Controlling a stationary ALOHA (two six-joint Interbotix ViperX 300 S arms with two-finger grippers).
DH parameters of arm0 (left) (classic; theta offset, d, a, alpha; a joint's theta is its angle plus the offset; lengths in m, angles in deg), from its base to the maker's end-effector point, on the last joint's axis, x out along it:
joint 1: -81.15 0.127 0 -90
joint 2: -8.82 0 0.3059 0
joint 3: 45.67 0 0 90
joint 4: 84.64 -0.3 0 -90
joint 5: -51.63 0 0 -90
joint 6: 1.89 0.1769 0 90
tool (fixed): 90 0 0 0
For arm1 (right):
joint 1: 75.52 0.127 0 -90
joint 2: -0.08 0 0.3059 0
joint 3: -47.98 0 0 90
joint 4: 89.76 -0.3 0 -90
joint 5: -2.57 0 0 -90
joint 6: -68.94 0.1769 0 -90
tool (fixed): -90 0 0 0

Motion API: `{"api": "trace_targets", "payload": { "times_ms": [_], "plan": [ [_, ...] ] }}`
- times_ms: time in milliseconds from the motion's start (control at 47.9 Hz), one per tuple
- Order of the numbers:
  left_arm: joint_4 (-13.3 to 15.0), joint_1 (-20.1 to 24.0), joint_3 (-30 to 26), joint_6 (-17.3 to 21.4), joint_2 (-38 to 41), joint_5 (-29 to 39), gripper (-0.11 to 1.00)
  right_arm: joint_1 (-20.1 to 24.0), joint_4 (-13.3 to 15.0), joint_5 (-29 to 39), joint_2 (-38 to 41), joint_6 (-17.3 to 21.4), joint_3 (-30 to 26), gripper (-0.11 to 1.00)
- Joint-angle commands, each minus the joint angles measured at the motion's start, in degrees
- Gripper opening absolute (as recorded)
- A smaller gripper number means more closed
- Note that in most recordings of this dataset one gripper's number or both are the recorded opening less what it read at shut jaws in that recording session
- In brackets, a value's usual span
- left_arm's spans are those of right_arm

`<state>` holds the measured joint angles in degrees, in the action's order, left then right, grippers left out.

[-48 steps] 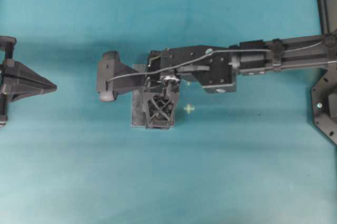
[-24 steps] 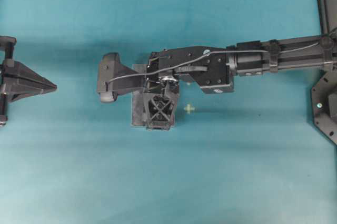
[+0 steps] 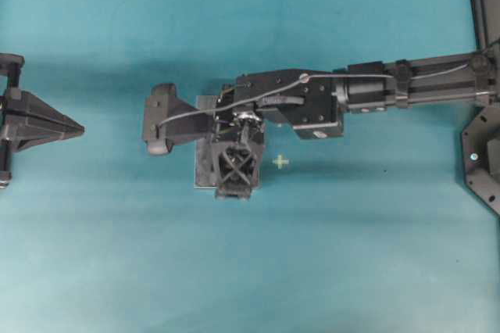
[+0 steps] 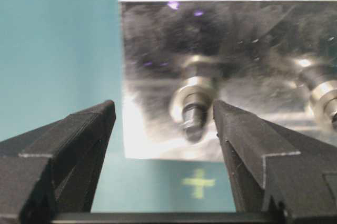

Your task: Insert the washer onto the shaft.

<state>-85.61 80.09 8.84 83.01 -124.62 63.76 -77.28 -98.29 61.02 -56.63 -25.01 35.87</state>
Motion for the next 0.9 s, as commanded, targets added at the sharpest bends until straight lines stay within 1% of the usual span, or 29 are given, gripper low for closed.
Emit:
{"api": "trace_targets", "payload": {
  "times_ms": [0, 146, 271, 459, 647, 876],
  "plan": [
    [-0.1, 0.1, -1.4, -0.1, 0.3, -0.3, 0.00, -1.6, 0.8, 0.0, -1.6, -0.1, -1.4, 0.78],
    [-0.2, 0.1, -1.6, -0.2, 0.3, -0.3, 0.00, -3.3, 1.1, 0.7, -4.3, -0.2, -1.6, 0.77],
    [-0.2, 0.1, -1.6, -0.2, 0.2, -0.3, 0.00, -3.5, 1.0, 1.1, -6.3, -0.2, -0.8, 0.78],
    [-0.2, 0.1, -1.5, -0.3, 0.1, -0.3, 0.00, -1.4, 0.0, 0.8, -5.9, -0.3, 1.1, 0.78],
    [-0.2, 0.1, -1.6, -0.4, 0.1, -0.3, 0.00, 0.9, -1.4, 1.1, -5.6, 0.0, 0.6, 0.78],
    [-0.2, 0.1, -1.8, -0.5, 0.1, -0.3, 0.00, 1.5, -1.5, 3.5, -11.9, 1.0, 0.6, 0.77]
  ]
}}
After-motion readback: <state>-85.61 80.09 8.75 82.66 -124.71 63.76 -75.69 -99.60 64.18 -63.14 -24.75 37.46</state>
